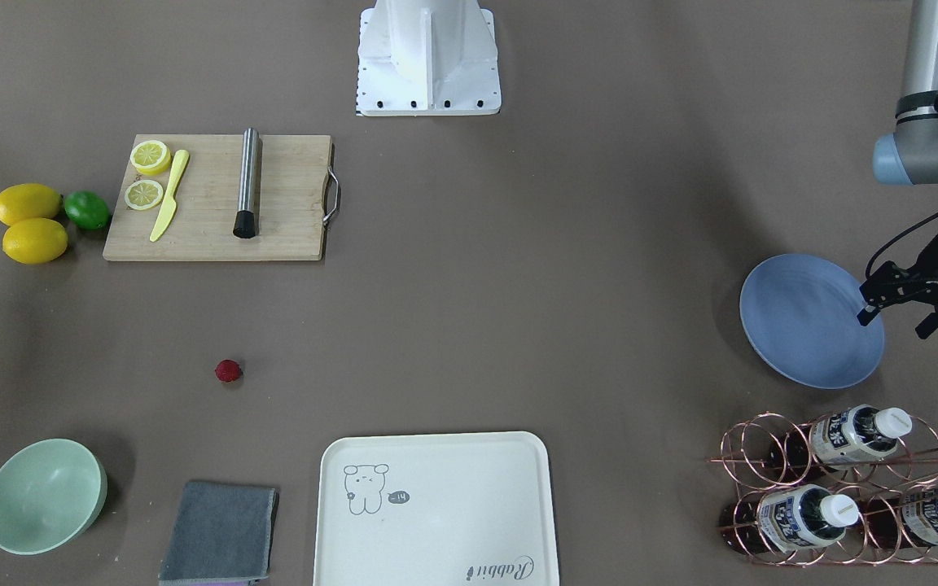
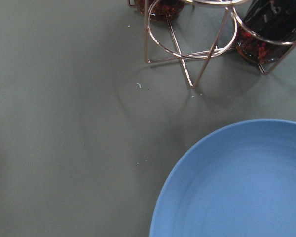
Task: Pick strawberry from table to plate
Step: 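Grasp the rim of the blue plate with the left gripper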
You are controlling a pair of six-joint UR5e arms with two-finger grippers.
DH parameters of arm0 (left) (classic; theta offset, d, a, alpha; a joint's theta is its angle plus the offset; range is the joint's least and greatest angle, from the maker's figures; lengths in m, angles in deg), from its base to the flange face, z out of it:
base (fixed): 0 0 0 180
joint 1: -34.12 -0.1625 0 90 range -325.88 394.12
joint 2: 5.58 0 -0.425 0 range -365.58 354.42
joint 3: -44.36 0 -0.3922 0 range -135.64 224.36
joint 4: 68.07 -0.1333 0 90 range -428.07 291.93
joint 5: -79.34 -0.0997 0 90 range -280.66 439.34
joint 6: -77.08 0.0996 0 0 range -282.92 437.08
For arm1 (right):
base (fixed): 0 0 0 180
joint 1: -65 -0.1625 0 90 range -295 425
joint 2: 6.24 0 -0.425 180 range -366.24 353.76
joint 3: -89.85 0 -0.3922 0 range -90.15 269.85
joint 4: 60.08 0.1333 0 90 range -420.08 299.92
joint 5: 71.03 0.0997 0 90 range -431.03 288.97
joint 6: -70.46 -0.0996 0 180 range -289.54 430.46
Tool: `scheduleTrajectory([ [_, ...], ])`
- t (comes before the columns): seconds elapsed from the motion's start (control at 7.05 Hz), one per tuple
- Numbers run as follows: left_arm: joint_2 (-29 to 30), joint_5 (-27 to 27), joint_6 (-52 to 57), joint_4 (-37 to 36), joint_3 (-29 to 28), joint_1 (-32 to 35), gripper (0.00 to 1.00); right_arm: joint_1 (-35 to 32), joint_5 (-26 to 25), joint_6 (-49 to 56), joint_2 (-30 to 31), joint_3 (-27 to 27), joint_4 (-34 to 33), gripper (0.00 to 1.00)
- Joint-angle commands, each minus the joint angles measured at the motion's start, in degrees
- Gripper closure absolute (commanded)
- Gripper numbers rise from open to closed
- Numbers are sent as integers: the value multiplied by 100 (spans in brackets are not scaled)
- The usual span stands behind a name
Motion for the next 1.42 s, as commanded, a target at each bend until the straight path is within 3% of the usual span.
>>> scheduleTrajectory([
  [0.0, -17, -1, -475, 52, -38, -92, 6, 21, -42, -34, 0, -10, 19, 0],
  [0.28, -17, 8, -800, 61, -29, -92, 74, 21, -59, -43, -26, -19, 10, 0],
  [0.99, -26, -1, -775, 70, -55, -101, 72, 21, -129, -43, -18, -53, 10, 0],
  [1.14, -17, -1, -827, 61, -38, -101, 100, 21, -138, -43, -18, -88, 10, 0],
  [1.28, 0, -1, -836, 52, -29, -101, 100, 12, -147, -43, -18, -89, 10, 0],
])
